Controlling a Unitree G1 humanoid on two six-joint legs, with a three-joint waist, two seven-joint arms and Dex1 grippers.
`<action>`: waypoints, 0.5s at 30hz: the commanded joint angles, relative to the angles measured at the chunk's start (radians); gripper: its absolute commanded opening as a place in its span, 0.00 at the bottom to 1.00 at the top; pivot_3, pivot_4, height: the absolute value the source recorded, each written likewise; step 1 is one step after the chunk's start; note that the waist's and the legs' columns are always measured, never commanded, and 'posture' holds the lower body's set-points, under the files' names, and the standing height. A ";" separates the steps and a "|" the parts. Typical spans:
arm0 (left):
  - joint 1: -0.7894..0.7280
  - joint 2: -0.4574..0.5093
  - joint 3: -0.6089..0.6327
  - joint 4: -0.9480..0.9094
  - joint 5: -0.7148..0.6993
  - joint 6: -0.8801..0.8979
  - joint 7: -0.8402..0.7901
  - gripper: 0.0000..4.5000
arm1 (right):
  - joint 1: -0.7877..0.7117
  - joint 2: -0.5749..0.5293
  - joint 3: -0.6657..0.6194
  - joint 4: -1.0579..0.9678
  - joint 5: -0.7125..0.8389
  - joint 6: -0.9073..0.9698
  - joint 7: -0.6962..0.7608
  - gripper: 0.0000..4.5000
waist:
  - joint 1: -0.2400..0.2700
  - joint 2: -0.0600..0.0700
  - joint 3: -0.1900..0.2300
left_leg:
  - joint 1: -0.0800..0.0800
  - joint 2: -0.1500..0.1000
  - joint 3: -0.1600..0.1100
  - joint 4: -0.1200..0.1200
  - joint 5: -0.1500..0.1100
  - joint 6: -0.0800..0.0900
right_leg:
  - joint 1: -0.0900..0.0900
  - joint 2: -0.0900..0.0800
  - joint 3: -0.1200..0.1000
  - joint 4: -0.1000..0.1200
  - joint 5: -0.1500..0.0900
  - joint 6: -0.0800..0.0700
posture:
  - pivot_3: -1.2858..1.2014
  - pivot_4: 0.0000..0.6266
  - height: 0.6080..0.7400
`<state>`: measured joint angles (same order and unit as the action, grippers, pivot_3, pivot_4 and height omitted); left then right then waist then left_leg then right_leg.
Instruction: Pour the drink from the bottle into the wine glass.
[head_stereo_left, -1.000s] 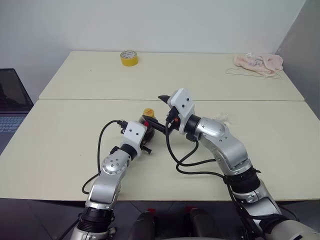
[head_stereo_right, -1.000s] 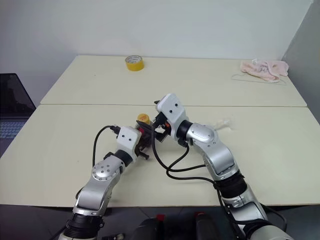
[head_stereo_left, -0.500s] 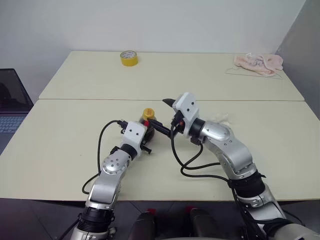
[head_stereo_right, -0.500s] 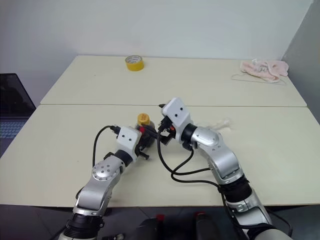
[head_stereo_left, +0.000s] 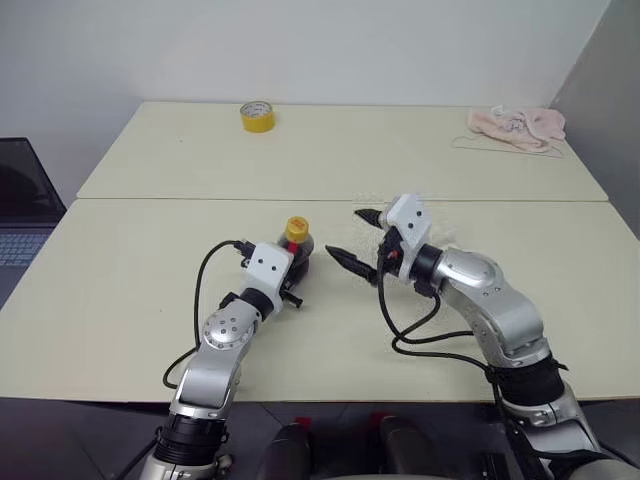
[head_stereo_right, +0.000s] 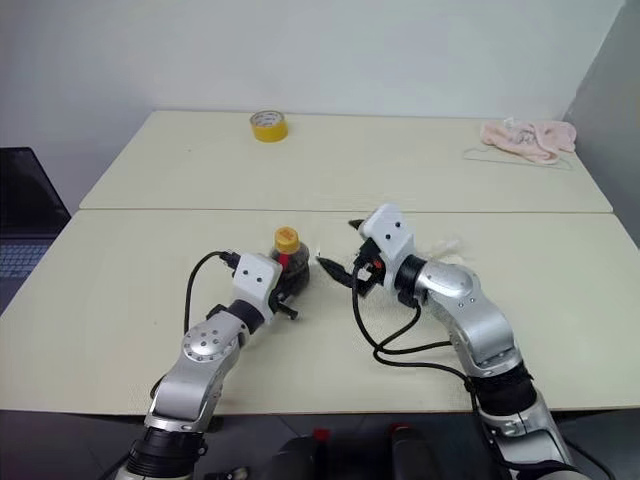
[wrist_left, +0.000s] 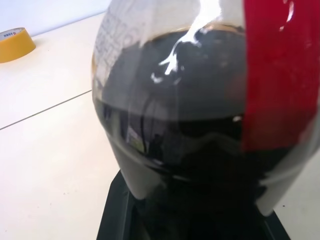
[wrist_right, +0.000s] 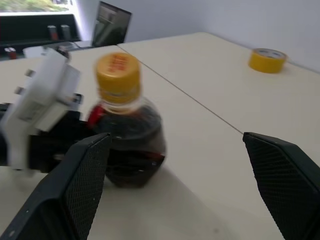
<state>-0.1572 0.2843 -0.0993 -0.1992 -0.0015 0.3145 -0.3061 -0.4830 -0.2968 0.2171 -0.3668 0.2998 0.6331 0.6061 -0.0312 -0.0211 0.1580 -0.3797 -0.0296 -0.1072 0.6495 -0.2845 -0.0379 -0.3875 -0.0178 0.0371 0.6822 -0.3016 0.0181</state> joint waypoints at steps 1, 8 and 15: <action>0.001 0.004 0.007 -0.020 0.001 -0.013 -0.005 0.18 | -0.043 0.030 -0.003 -0.060 0.048 0.060 -0.014 1.00 | 0.000 0.000 0.000 | 0.000 0.000 0.000 0.000 0.000 0.000 | 0.000 0.000 0.000 0.000 0.000 0.000 | 0.52 0.24 1.00; 0.004 0.001 0.005 -0.023 0.003 -0.011 -0.005 0.18 | -0.118 0.106 0.019 -0.011 0.027 0.097 -0.079 1.00 | 0.001 0.000 0.000 | 0.000 0.000 0.000 0.000 0.000 -0.001 | 0.000 0.000 0.000 0.000 0.000 0.000 | 0.52 0.24 1.00; 0.002 -0.001 0.002 -0.024 0.003 -0.010 -0.004 0.18 | -0.151 0.148 0.076 0.047 -0.041 0.036 -0.116 1.00 | 0.001 0.000 0.000 | 0.000 0.000 0.000 0.000 0.001 -0.001 | 0.000 0.000 0.000 0.000 0.000 0.000 | 0.52 0.24 1.00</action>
<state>-0.1574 0.2839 -0.0984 -0.1991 -0.0011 0.3144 -0.3085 -0.6134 -0.1553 0.2835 -0.3021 0.2724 0.7020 0.4952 -0.0301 -0.0211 0.1580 -0.3798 -0.0299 -0.1070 0.6497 -0.2838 -0.0388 -0.3878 -0.0179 0.0374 0.6821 -0.3016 0.0181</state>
